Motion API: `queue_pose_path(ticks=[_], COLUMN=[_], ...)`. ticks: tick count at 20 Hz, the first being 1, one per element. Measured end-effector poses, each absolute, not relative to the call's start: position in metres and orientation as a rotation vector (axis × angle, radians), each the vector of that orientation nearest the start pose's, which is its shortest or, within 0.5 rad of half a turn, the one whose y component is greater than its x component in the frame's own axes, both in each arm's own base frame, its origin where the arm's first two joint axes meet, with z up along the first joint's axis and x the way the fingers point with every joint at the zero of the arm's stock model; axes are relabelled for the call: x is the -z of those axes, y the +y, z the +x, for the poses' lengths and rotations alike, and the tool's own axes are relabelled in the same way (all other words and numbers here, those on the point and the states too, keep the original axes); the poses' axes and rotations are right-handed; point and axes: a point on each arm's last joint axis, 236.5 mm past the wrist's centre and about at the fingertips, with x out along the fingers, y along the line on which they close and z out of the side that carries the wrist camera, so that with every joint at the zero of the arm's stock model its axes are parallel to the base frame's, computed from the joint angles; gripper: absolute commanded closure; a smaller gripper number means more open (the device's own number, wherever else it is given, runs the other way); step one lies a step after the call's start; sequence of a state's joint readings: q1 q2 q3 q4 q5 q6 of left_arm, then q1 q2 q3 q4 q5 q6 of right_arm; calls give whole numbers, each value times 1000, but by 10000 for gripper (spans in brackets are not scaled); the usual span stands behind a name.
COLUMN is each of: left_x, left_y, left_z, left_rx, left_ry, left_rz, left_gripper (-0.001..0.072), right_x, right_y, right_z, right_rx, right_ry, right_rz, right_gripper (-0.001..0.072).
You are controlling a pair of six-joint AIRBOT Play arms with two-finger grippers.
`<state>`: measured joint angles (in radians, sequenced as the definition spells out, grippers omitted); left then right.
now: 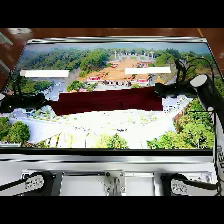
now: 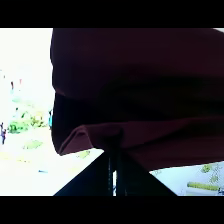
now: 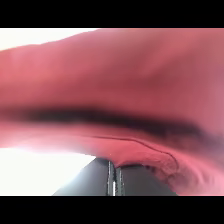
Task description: Fold the shirts.
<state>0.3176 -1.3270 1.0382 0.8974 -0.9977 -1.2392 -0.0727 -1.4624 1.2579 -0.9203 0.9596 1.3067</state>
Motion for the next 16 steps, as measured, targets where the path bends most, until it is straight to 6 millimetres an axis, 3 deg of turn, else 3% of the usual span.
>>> queue_pose_path(ticks=[2,5,6,7,8,9,12,15,16], left_x=[4,17,24,30,35,41,45,34,29], left_y=[5,-5,-10,-15,-19,-22,-21,-16,-17], left_z=[432,457,462,467,471,474,480,478,476], left_rx=[168,192,201,210,216,217,205,229,247], left_ry=[1071,1082,1091,1101,1110,1119,1127,1147,1161], left_rz=[-603,-678,-701,-722,-738,-759,-809,-845,-852], left_gripper=[677,668,575,390,192,116,117,127,131], right_x=[-18,3,14,22,30,35,36,43,47], right_y=[84,85,86,86,85,85,75,37,22], right_z=[490,510,515,519,522,524,529,518,511], right_rx=[-318,-301,-295,-287,-279,-274,-281,-220,-188], right_ry=[1024,1034,1044,1050,1055,1056,1040,1096,1128], right_rz=[481,540,562,581,593,597,546,406,383], right_gripper=[655,629,506,198,74,74,74,68,26])
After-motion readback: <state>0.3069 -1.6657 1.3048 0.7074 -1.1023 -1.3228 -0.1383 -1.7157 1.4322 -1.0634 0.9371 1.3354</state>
